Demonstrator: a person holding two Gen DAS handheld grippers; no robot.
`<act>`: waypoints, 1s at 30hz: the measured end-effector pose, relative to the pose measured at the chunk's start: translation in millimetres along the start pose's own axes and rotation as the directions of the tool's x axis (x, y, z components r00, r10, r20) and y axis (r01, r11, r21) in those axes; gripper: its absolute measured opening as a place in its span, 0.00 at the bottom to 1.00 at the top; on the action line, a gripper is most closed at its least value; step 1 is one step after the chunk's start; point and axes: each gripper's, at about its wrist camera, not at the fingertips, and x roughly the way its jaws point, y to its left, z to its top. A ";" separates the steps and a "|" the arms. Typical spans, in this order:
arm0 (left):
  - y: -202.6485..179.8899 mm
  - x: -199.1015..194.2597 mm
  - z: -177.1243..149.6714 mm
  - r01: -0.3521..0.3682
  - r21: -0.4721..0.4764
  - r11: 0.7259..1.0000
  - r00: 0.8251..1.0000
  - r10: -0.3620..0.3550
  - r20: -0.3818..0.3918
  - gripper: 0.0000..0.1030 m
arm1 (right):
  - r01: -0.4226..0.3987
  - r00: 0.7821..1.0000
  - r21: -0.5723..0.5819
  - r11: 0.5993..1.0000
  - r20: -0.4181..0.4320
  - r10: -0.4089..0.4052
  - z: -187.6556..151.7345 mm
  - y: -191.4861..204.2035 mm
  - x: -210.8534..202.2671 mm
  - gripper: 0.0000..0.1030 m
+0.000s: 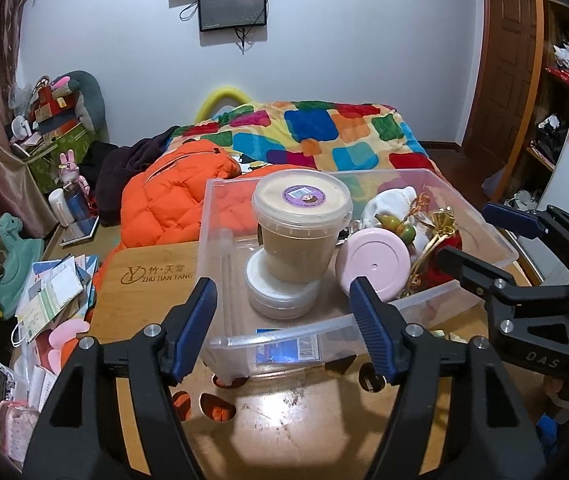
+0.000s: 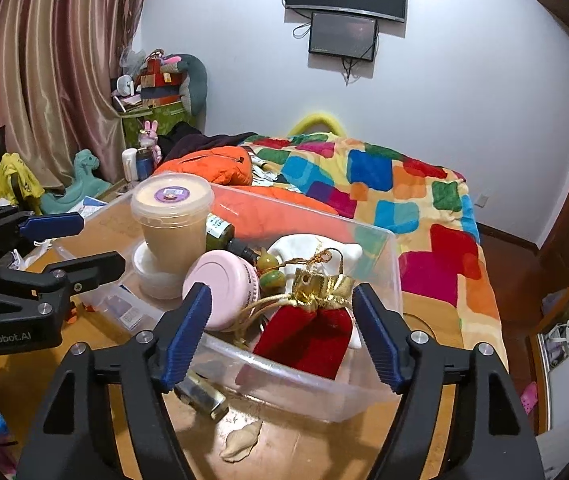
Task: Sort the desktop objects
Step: 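Open both tools to drop the red pouch and Max box into the box, then grasp the seashell with the right tool while the left tool grasps the green square charm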
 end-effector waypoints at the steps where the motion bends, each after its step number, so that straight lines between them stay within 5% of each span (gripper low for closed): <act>1: -0.3 -2.1 -0.2 0.000 0.000 1.000 1.000 0.000 0.003 0.68 | 0.004 1.000 0.002 1.000 0.002 -0.004 -0.2 -0.3 -1.6 0.73; 17: 1.6 -30.1 -15.1 -0.032 -0.020 0.999 0.998 0.033 0.051 0.82 | 0.020 0.999 0.073 0.997 0.044 -0.023 -15.9 -7.2 -42.8 0.80; 30: 3.1 -26.7 -44.9 0.004 -0.059 0.998 1.000 -0.005 -0.013 0.82 | 0.006 0.998 0.103 0.995 -0.058 -0.001 -59.1 -4.0 -33.4 0.80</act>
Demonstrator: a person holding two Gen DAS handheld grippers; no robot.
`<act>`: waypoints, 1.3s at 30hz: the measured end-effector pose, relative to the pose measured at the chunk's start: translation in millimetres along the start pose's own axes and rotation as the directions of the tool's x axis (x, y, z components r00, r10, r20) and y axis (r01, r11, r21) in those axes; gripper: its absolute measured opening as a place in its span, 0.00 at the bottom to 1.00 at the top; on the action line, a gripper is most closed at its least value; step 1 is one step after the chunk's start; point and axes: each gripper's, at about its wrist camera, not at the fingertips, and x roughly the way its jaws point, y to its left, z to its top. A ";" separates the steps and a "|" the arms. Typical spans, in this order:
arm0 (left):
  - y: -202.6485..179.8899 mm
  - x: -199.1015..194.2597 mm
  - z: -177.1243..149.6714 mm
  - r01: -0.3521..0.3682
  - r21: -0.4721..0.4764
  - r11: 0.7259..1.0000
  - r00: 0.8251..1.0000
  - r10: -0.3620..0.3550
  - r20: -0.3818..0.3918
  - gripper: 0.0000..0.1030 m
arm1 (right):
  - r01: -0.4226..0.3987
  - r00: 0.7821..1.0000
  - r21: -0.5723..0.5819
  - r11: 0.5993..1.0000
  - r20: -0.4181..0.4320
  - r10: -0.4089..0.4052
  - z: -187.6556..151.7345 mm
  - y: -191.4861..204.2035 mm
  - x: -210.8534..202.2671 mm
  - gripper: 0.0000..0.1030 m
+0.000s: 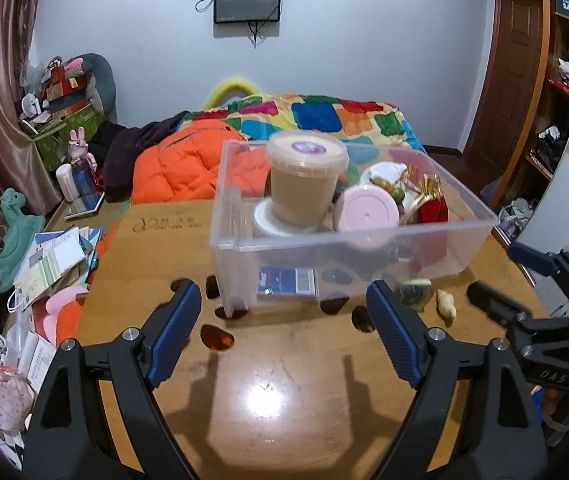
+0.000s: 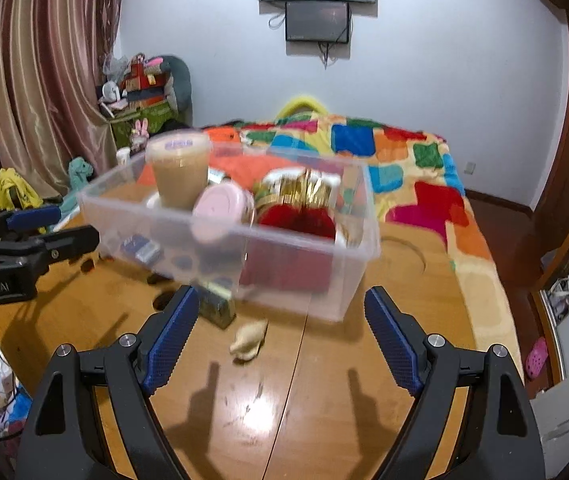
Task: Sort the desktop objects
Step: 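Grasp the seashell with the right tool while the left tool grasps the green square charm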
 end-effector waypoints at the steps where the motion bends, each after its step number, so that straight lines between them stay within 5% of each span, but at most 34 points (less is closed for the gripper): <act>1: -2.0 1.2 -2.9 0.002 0.004 1.000 1.000 -0.002 -0.005 0.82 | -0.009 1.000 -0.002 1.000 -0.027 0.009 -3.9 0.9 4.6 0.78; 25: -48.5 28.8 -15.4 0.083 0.040 0.996 0.993 -0.079 -0.086 0.82 | -0.110 0.985 -0.030 0.993 -0.141 0.104 -15.8 6.0 39.3 0.16; 36: -75.2 52.8 -5.2 0.071 0.051 0.996 0.987 -0.062 -0.148 0.82 | -0.147 0.984 0.047 0.988 -0.093 0.151 -19.4 -26.2 24.0 0.16; 39: -82.9 61.8 -4.8 0.054 0.056 0.997 0.983 -0.043 -0.179 0.68 | -0.154 0.985 0.058 0.986 -0.074 0.158 -18.5 -33.7 17.7 0.16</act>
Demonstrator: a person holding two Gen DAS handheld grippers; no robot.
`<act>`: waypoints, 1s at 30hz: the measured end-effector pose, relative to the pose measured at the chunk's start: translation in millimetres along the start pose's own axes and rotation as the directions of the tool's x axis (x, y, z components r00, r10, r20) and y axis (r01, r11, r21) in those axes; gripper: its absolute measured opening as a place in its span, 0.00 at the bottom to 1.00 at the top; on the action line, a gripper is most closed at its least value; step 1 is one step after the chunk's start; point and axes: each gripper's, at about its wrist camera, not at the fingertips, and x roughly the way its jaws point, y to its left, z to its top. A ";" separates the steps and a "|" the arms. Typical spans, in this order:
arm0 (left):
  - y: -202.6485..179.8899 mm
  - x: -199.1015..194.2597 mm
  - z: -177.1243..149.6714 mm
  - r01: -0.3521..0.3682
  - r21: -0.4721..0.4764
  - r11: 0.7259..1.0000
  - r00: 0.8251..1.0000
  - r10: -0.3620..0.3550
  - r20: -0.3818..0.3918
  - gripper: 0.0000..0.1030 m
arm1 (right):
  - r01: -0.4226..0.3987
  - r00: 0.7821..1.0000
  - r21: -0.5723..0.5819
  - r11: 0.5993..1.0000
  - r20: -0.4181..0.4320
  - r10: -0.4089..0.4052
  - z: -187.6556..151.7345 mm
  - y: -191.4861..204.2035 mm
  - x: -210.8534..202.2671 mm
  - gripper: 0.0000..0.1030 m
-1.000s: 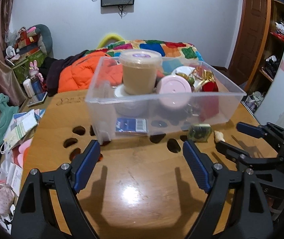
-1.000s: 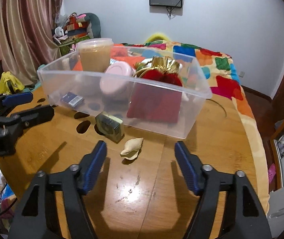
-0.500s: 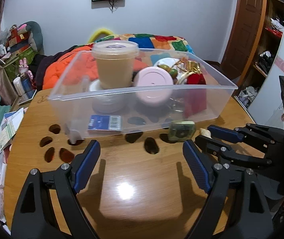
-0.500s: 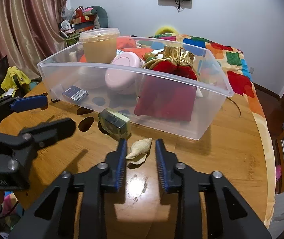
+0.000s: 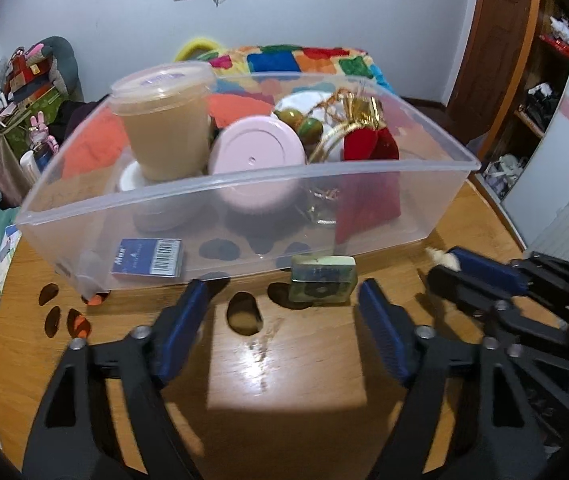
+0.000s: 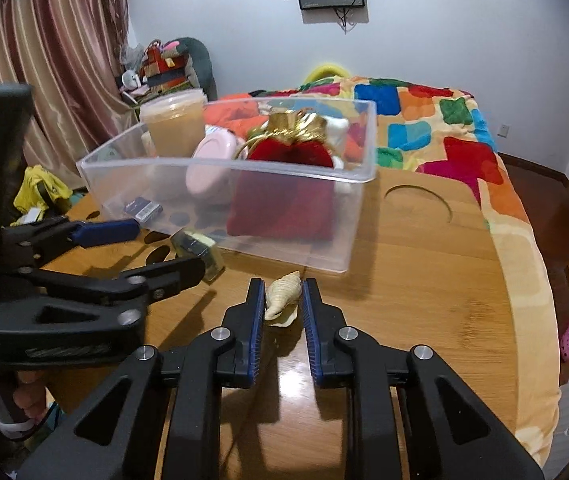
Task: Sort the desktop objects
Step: 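Grasp the seashell with the right tool while the left tool grasps the green square charm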
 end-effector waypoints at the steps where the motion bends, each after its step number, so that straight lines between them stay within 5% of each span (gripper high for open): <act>1: -1.9 3.4 0.6 0.004 -0.003 1.000 1.000 -0.004 -0.013 0.64 | -0.002 1.000 0.003 1.000 0.006 0.002 0.4 -1.9 -1.9 0.16; 8: -9.2 10.1 -1.2 -0.019 -0.020 1.000 1.000 0.019 -0.023 0.56 | -0.021 0.999 0.015 1.000 0.028 0.021 -3.2 -12.3 -10.0 0.16; 16: -11.2 6.0 -3.9 -0.037 -0.045 0.998 0.999 0.037 0.011 0.32 | -0.036 0.999 0.017 0.999 0.024 0.035 -5.6 -12.3 -7.6 0.16; 30: 0.7 -11.0 -7.8 0.009 -0.061 0.998 0.999 -0.005 0.051 0.32 | -0.024 1.000 -0.006 1.000 0.014 0.025 -2.5 2.4 -8.5 0.16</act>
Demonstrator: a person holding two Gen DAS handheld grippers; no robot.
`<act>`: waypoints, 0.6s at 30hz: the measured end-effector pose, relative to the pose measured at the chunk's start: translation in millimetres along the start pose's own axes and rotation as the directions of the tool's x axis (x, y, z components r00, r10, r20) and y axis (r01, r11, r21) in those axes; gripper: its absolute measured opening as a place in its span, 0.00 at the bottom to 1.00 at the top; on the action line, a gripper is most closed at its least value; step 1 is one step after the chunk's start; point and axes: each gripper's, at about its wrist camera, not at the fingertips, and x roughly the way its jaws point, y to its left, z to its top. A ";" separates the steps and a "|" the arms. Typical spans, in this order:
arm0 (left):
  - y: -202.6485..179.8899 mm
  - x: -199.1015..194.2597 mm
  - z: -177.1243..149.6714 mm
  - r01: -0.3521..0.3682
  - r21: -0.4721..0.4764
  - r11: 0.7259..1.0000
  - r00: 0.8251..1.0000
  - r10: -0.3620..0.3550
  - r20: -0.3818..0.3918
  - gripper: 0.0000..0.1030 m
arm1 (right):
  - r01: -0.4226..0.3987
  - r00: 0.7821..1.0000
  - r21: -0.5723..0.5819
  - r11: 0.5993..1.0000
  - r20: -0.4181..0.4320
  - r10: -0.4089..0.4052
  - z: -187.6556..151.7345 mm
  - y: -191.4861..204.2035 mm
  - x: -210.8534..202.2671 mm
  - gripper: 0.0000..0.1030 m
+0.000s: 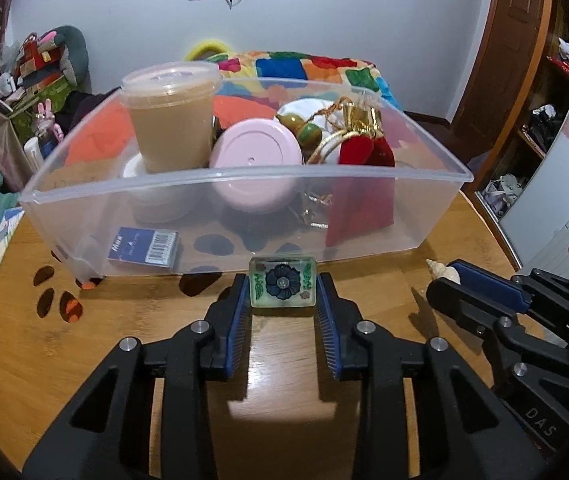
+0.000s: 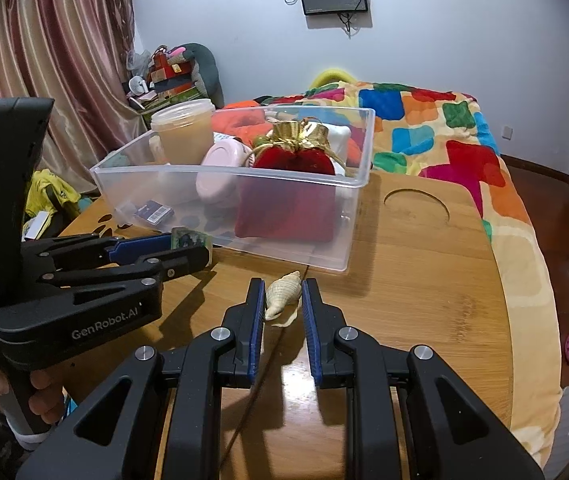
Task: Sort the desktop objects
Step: 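Grasp the seashell with the right tool while the left tool grasps the green square charm, then carry the seashell and green charm over the clear box with both tools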
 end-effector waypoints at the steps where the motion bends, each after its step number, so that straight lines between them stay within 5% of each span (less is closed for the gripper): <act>1: -0.1 -1.6 0.0 0.001 0.002 1.000 1.000 -0.001 0.004 0.32 | 0.002 1.000 -0.002 1.000 0.001 -0.002 0.2 1.1 0.0 0.16; 4: 2.3 -4.4 0.5 0.013 0.014 1.000 1.000 -0.013 0.006 0.16 | 0.002 1.000 -0.007 1.000 0.001 -0.002 1.0 5.0 -0.8 0.16; 10: 4.6 -7.1 -2.9 0.021 0.014 1.000 1.000 -0.021 -0.005 0.16 | 0.003 1.000 -0.016 1.000 -0.002 -0.004 0.5 9.2 -0.3 0.16; 14: -0.9 -7.5 -3.5 0.022 0.017 1.000 1.000 -0.021 -0.005 0.36 | -0.003 1.000 -0.004 1.000 -0.004 0.003 -1.0 5.0 0.7 0.16; 18: -7.6 -5.5 -0.1 0.010 0.043 0.999 1.000 -0.010 0.006 0.45 | -0.009 1.000 0.006 1.000 -0.008 0.009 -3.5 0.2 2.2 0.17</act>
